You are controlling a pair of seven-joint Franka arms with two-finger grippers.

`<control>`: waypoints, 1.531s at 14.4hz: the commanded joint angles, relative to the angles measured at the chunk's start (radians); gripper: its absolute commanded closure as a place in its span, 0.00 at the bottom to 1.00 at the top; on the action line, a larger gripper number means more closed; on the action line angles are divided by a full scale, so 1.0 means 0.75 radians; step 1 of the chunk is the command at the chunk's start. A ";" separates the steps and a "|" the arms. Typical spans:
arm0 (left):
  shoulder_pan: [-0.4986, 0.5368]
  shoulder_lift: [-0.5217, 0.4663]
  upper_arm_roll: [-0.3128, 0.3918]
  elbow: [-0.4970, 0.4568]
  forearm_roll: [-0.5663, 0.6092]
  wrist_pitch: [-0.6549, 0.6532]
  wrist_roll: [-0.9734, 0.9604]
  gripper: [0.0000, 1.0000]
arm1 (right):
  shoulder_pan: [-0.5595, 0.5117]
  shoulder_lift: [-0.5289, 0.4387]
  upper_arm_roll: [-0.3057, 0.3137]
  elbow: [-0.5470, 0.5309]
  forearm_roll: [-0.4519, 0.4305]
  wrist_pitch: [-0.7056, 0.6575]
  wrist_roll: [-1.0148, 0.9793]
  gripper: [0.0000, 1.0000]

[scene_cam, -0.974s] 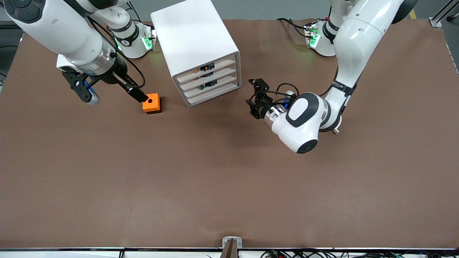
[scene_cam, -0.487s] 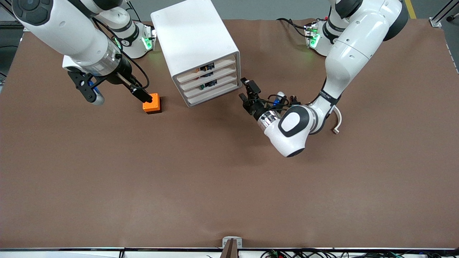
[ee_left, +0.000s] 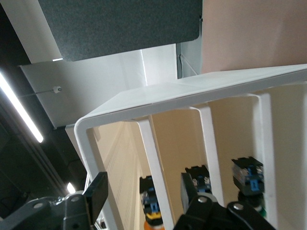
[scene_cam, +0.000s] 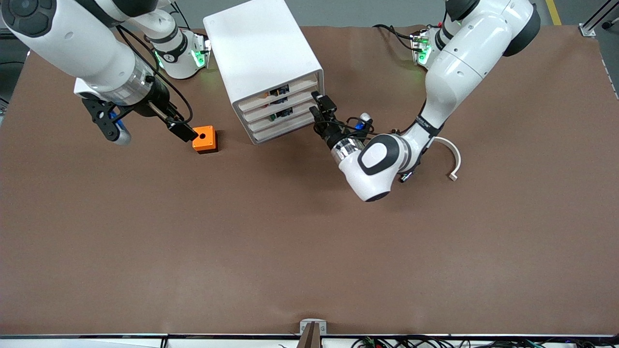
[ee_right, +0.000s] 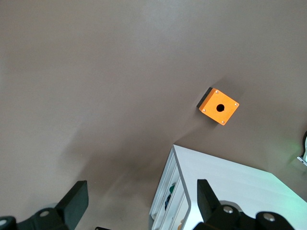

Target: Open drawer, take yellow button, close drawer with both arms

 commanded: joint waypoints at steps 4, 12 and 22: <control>-0.091 0.012 0.002 0.002 -0.026 0.019 -0.025 0.32 | -0.021 -0.008 0.007 0.006 0.011 -0.012 -0.030 0.00; -0.158 0.002 -0.002 -0.070 -0.026 0.027 -0.027 0.72 | -0.007 -0.006 0.009 -0.001 0.011 -0.012 -0.011 0.00; -0.140 0.000 -0.002 -0.068 -0.026 0.025 -0.027 0.89 | 0.087 0.000 0.013 -0.007 0.011 0.009 0.210 0.00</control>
